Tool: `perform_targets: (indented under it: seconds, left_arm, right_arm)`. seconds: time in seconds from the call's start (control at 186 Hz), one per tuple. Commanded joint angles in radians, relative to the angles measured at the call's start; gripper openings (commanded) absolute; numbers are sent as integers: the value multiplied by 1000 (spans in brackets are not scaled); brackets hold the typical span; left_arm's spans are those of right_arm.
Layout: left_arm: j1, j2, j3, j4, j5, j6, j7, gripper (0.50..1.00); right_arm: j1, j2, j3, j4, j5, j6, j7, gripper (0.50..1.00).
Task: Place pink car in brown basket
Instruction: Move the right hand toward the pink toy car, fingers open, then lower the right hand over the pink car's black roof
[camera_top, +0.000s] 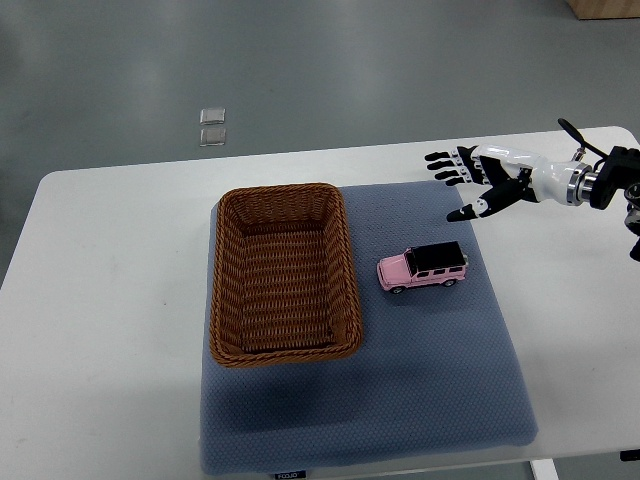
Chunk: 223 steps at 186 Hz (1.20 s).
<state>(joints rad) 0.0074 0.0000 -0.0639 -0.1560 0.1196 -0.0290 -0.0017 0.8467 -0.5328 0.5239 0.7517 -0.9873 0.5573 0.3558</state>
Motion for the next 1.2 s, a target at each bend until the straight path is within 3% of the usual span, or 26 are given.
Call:
perform_targets:
  seconds: [0.0, 0.301, 0.886, 1.069, 1.192]
  left_arm:
    - [-1, 0, -1, -1, 0, 0, 0, 1000]
    - [0, 0, -1, -1, 0, 0, 0, 1000]
    - [0, 0, -1, -1, 0, 0, 0, 1000]
    - [-1, 0, -1, 1, 0, 0, 0, 1000]
    - [-1, 0, -1, -1, 0, 0, 0, 1000]
  right_arm:
    - [18, -13, -19, 12, -99, 0, 11, 924]
    - [60, -52, -73, 92, -220, -13, 11, 924]
    - [68, -110, -140, 250, -280, -103, -3, 921]
    - [91, -108, -156, 267, -304, -134, -43, 919]
    - [71, -147, -170, 337, -307, -172, -92, 917]
